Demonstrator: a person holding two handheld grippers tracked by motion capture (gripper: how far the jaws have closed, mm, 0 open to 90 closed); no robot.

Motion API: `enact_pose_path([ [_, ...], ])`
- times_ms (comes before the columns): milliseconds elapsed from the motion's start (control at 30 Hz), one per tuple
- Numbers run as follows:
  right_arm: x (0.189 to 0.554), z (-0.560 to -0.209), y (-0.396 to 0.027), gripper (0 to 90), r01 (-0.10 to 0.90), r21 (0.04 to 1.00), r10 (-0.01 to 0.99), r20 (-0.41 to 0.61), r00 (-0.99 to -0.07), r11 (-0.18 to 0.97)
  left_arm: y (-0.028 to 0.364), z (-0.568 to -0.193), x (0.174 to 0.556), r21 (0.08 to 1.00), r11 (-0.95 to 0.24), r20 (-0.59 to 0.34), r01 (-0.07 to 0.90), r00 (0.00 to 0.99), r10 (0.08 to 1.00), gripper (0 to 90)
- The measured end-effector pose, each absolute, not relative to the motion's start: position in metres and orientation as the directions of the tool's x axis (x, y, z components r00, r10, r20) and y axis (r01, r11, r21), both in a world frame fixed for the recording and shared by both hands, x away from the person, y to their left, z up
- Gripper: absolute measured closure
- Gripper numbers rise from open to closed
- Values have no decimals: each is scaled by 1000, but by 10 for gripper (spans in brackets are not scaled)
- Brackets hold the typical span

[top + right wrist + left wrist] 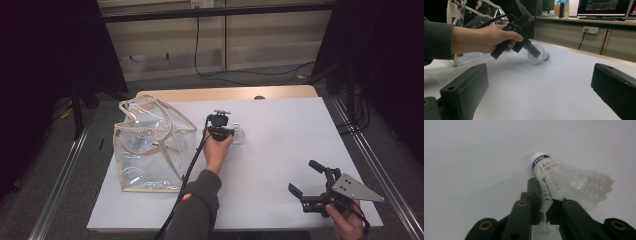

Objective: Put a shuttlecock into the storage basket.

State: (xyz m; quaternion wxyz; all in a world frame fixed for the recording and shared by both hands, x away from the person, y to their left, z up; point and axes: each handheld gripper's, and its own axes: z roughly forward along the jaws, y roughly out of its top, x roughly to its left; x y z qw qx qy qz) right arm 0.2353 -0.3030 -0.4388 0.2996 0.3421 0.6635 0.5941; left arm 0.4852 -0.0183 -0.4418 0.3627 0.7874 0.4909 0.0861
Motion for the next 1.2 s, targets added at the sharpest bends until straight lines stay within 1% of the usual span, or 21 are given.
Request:
enact_pose_path([
  [100,235,-439,-303,9,97,993,811,8,-585,60,-16,-436,483,657,-251,-230,711,506,831,882],
  [700,235,-439,-300,9,99,993,809,2,-588,69,1,-407,472,623,-254,-301,740,526,795,887],
  [1200,236,-439,-301,9,99,993,810,3,-586,67,9,-393,465,591,-284,-325,755,545,772,891],
])
